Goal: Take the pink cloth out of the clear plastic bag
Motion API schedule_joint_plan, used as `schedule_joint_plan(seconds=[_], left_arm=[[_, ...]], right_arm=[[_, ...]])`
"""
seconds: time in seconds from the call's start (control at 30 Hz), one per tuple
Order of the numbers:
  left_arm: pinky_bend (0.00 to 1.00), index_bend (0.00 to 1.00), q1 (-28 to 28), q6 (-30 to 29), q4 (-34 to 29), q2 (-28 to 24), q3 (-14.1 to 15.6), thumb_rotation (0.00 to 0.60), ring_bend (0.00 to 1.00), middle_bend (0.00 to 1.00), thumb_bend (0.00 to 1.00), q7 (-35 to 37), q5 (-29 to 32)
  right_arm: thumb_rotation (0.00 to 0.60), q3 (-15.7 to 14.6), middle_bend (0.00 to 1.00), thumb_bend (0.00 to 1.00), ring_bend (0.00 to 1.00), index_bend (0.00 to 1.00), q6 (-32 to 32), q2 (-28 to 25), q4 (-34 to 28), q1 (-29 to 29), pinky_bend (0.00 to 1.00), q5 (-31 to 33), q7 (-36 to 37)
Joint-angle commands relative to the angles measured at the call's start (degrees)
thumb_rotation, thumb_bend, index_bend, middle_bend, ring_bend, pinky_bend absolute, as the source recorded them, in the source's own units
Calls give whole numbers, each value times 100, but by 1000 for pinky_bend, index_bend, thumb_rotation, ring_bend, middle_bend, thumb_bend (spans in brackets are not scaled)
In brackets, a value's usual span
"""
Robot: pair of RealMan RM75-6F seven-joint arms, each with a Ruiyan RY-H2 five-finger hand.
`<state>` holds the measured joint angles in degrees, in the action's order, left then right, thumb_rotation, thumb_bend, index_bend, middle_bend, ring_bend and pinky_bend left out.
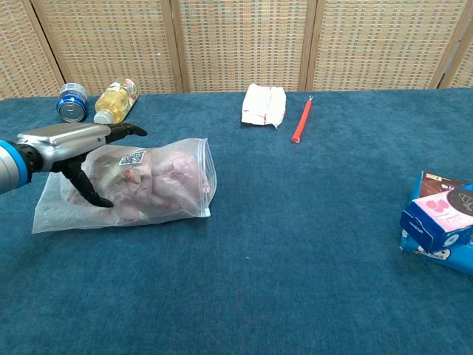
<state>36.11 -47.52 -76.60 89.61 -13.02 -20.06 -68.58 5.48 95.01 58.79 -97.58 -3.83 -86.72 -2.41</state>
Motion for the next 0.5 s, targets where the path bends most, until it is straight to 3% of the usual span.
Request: schedule_joint_plan(seconds=[0.03, 0.17, 0.27, 0.37, 0.43, 0.5], left_arm=[[0, 0, 214, 242, 188, 191, -21, 600, 0, 0, 113, -262, 371], [61, 0, 362, 378, 300, 303, -44, 600, 0, 0, 116, -431, 740], [249, 1, 440, 440, 378, 359, -33, 600, 94, 65, 116, -495, 952], [429, 133, 490, 485, 445, 398, -22, 600, 294, 270, 120, -392, 1037], [505, 287, 502, 485, 481, 410, -9, 600, 391, 383, 188, -294, 996], [542, 370, 493, 467, 526, 419, 12, 600, 438, 435, 265, -89, 869]], right_arm=[[600, 18, 0, 0, 0, 0, -23, -9, 21, 3, 0, 48, 39], [600, 44, 0, 0, 0, 0, -52, -13, 47, 7, 0, 132, 75], [600, 68, 0, 0, 0, 0, -68, -20, 54, 9, 0, 195, 106], [600, 85, 0, 0, 0, 0, -92, -24, 60, 15, 0, 247, 124], [600, 87, 0, 0, 0, 0, -112, -21, 62, 23, 0, 261, 113], [600, 85, 0, 0, 0, 0, -139, -10, 66, 35, 0, 273, 85]])
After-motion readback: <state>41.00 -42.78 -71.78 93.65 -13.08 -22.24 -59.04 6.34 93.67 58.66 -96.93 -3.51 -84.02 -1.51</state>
